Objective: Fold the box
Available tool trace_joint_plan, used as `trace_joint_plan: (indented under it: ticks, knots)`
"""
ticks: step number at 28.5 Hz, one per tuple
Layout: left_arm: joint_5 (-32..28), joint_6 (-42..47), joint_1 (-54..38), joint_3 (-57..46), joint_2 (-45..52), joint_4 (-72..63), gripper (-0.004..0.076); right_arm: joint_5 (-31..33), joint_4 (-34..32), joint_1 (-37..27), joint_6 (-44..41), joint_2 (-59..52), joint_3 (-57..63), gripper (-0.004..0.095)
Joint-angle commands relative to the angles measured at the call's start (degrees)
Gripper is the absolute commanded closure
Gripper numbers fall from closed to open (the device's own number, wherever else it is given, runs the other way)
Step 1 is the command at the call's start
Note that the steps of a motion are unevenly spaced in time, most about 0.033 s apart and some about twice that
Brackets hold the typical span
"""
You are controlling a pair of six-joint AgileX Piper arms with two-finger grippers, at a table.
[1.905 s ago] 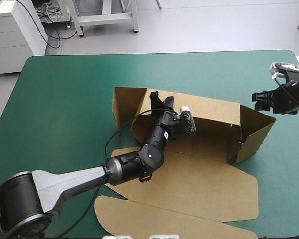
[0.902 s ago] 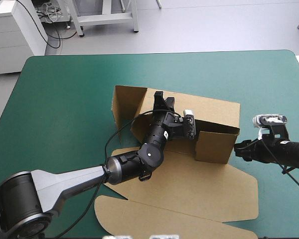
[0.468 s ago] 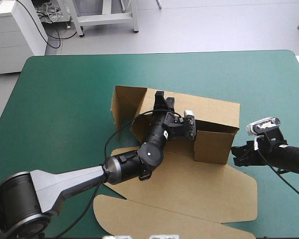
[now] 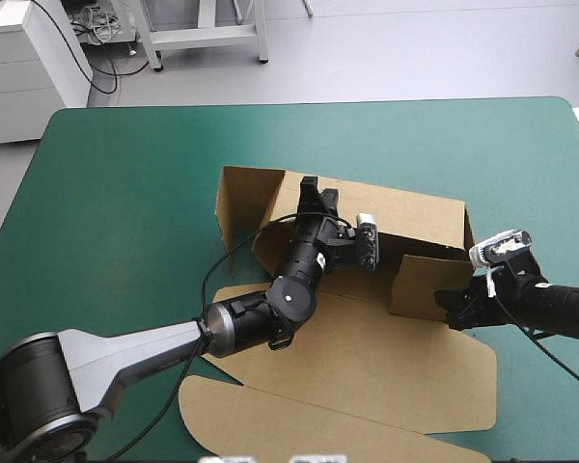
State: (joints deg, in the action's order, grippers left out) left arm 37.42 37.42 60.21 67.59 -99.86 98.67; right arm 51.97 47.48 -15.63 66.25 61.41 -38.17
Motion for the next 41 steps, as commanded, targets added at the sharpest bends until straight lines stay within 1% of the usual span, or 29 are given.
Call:
trace_joint_plan:
  ticks: [1, 4, 6, 9, 11, 15, 23, 26, 28, 29, 32, 35, 36, 38, 41]
  knots:
    - [-4.7, 1.02, 0.37, 0.37, 1.11, -4.46, 0.0731, -3.47, 5.48, 0.08, 0.84, -1.07, -1.09, 0.0357]
    - [-5.1, 1.02, 0.37, 0.37, 1.11, -4.46, 0.0731, -7.34, 6.97, 2.01, 0.98, -1.07, 0.05, 0.0357]
    - [-5.1, 0.48, 0.37, 0.37, 1.11, -4.46, 0.0731, -12.83, 7.51, 4.98, 0.57, -1.07, 2.06, 0.0357]
    - [-4.99, 0.16, 0.37, 0.37, 1.11, -4.46, 0.0731, -23.2, 7.79, 8.98, -1.49, -1.07, 4.53, 0.0357]
    - [-4.99, -0.05, 0.37, 0.37, 1.11, -4.46, 0.0731, -26.19, 7.89, 10.75, -2.59, -1.07, 4.85, 0.0358]
    - [-4.99, -0.05, 0.37, 0.37, 1.11, -4.43, 0.0731, -26.98, 10.13, 11.41, -2.49, -1.07, 4.85, 0.0358]
    - [-4.96, -0.36, 0.37, 0.37, 1.11, -4.58, 0.0731, -28.36, 9.68, 11.41, -2.34, -1.07, 4.85, 0.0358]
    - [-5.04, -0.36, 0.37, 0.37, 1.11, -5.32, 0.0731, -28.83, 11.93, 11.41, -2.34, -1.07, 4.85, 0.0359]
    - [-5.18, -0.36, 0.37, 0.37, 1.11, -5.84, 0.0731, -29.85, 13.08, 11.41, -2.34, -1.07, 4.85, 0.0397]
    - [-5.43, -0.36, 0.37, 0.37, 1.11, -6.28, 0.0731, -30.34, 13.44, 11.41, -2.34, -1.07, 4.85, 0.0441]
    - [-5.57, -0.36, 0.37, 0.37, 1.11, -6.69, 0.0731, -30.6, 14.47, 11.41, -1.42, -1.07, 4.85, 0.065]
    - [-5.97, -0.47, 0.37, 0.37, 1.11, -6.69, 0.0731, -29.41, 15.66, 11.41, 2.11, -1.07, 4.85, 0.091]
    - [-5.97, -0.47, 0.37, 0.37, 1.11, -6.69, 0.0731, -29.3, 16.76, 11.41, 3.11, -1.07, 4.85, 0.0922]
    - [-5.97, -0.47, 0.37, 0.37, 1.11, -6.69, 0.0731, -29.3, 18.41, 11.41, 4.64, -1.07, 4.68, 0.0914]
    - [-5.97, -0.47, 0.37, 0.37, 1.11, -6.69, 0.0731, -29.56, 17.85, 11.41, 5.62, -1.07, 1.18, 0.0914]
